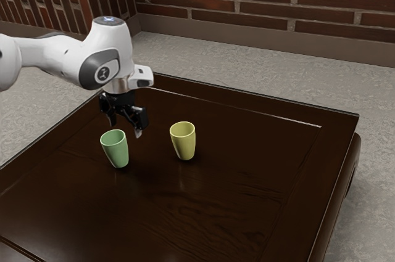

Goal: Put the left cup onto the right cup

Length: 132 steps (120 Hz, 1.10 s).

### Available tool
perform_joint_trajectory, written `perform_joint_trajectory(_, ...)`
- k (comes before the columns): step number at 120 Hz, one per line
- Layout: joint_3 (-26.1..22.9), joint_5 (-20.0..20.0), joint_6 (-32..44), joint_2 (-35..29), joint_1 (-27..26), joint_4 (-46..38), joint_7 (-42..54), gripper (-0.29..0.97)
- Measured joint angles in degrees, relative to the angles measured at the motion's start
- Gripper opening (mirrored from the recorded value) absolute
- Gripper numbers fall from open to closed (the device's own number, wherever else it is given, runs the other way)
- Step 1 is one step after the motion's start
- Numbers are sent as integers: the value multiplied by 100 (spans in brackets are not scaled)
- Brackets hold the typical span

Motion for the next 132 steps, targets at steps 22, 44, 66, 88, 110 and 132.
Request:
perform_joint_trajectory(22,10,-4,155,23,57,5,72,68)
perform_joint_trajectory(44,210,-5,272,171,35,16,166,68)
perform_joint_trajectory(66,443,-62,470,465,58,33,317,68)
perform_joint_trajectory(88,467,-188,738,949,138,302,529,68)
perform_joint_trajectory(110,459,-301,883,1197,152,453,723,68)
perform_joint_trajectory(132,459,-437,1023,1198,165,265,866,68)
